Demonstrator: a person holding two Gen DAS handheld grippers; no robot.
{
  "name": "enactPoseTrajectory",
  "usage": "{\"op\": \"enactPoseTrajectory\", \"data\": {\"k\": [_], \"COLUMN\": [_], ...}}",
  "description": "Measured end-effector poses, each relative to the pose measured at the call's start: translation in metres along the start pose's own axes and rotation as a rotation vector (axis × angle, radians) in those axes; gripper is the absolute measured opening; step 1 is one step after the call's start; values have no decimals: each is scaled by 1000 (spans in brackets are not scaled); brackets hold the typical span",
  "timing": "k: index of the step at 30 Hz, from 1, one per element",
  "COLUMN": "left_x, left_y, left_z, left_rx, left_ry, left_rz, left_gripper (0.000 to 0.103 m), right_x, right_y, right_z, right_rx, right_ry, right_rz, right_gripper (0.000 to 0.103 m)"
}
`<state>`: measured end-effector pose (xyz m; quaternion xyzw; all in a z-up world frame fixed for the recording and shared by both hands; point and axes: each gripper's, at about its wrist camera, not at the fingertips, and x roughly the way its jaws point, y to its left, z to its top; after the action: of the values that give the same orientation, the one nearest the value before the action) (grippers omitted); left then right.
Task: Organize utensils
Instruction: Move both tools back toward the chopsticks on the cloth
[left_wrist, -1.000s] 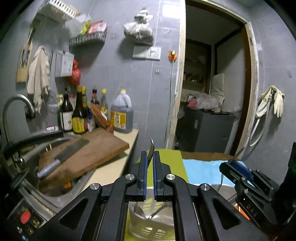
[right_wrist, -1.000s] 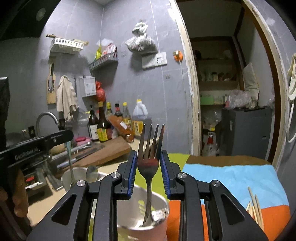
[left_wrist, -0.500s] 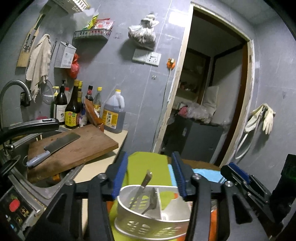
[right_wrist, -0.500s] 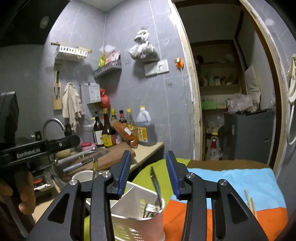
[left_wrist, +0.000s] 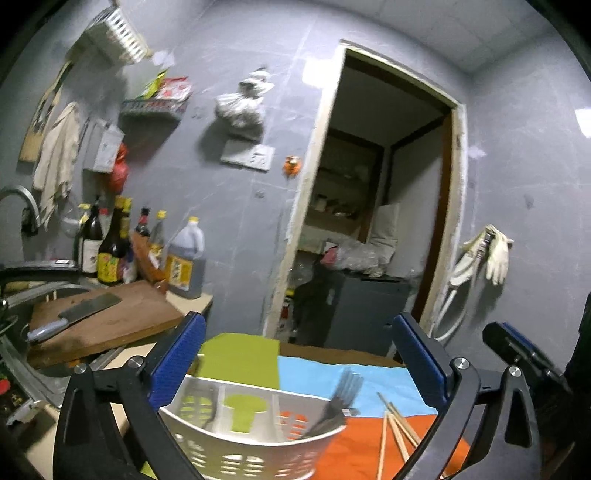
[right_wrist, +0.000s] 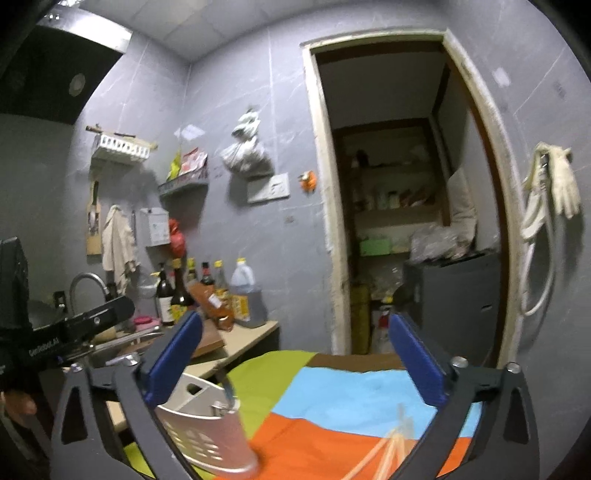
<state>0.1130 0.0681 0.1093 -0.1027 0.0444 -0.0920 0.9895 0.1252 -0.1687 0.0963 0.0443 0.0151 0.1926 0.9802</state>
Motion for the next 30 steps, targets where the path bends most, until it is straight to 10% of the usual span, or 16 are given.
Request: {"op": "enactPoseTrajectory", "data": {"k": [12,23,30], "left_x": [25,61,80], "left_y": [-77,-108,-116], "left_z": [-29,-84,-112], "left_rx": [97,162,217], "left_ry": [92,250,341], "left_rz": [-109,-129,-140], "left_gripper": [99,99,97], "right_x": [-41,-30,-9], "right_y": [-53,-99,-118], "right_z": [-6,-49,-77], "right_rx": [-36,-30,11], "right_ry": [15,200,344], "right_rz": [-144,-225,-223], "right_gripper": [103,103,75]}}
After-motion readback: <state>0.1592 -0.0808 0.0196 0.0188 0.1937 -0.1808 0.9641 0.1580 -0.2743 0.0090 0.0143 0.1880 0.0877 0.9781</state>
